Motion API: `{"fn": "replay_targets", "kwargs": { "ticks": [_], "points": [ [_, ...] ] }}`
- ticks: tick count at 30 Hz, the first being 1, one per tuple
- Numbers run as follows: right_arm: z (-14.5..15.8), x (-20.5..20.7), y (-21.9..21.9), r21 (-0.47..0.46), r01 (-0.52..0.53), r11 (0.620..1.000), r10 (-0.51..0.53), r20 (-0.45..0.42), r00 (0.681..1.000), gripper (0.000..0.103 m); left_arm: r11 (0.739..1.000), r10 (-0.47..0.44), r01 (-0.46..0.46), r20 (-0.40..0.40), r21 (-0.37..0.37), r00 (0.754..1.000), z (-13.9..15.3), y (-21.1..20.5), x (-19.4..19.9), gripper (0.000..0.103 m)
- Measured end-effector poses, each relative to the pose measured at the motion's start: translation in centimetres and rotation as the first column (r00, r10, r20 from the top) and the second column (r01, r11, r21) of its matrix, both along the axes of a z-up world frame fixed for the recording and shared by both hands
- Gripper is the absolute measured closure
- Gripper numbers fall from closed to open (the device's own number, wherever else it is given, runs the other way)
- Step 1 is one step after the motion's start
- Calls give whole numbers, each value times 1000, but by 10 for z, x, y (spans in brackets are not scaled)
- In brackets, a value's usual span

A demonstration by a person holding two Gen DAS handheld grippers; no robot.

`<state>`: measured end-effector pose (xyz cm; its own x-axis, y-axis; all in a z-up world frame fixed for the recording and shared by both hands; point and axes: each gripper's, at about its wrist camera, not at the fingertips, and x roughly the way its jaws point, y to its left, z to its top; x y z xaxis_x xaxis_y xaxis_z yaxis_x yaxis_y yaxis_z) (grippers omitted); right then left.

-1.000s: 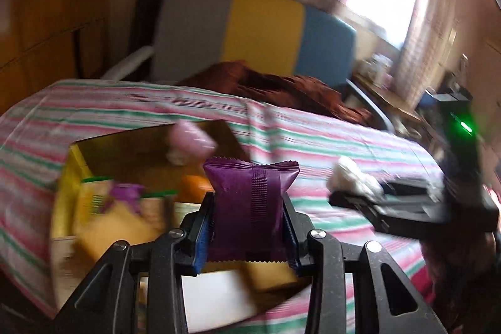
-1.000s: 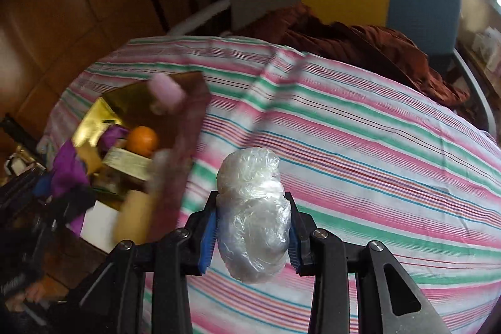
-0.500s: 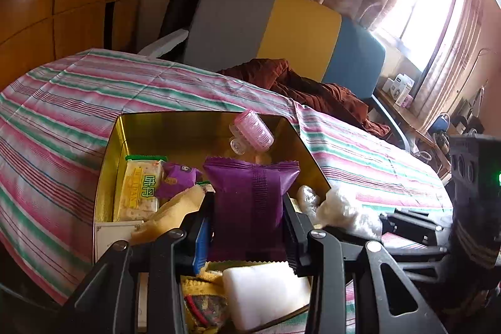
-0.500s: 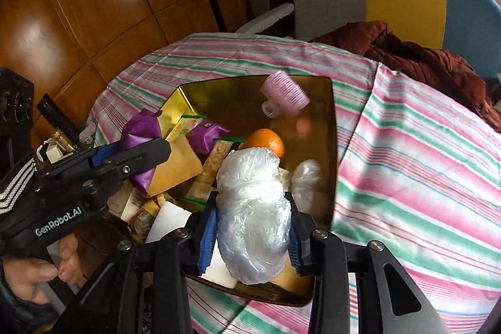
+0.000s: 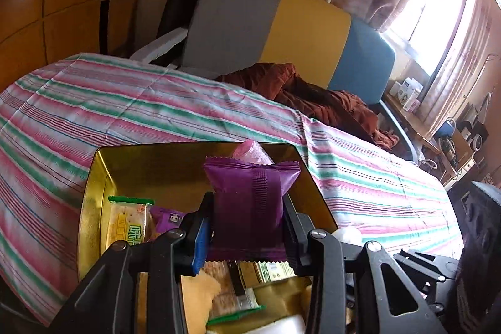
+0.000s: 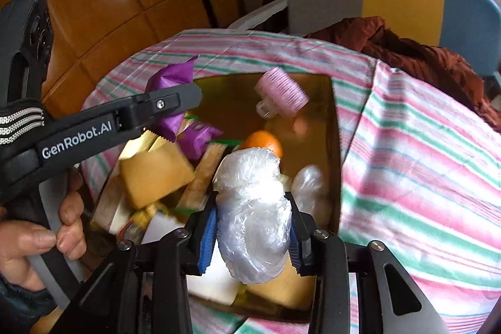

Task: Organize objects
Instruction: 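Open the left gripper to drop the purple packet in the tray while the right drops the white bag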

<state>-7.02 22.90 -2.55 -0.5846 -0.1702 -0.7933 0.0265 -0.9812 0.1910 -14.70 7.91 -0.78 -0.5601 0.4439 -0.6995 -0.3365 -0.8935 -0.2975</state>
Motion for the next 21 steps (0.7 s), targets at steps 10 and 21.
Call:
{"fn": "replay_targets", "kwargs": {
  "ticks": [10, 21],
  "points": [
    [-4, -34, 14, -10, 46, 999, -46, 12, 999, 64, 1000, 8, -7, 67, -10, 998, -19, 12, -20, 53],
    [-17, -53, 27, -23, 106, 994, -105, 29, 994, 42, 1000, 9, -8, 49, -21, 999, -18, 0, 10, 53]
  ]
}}
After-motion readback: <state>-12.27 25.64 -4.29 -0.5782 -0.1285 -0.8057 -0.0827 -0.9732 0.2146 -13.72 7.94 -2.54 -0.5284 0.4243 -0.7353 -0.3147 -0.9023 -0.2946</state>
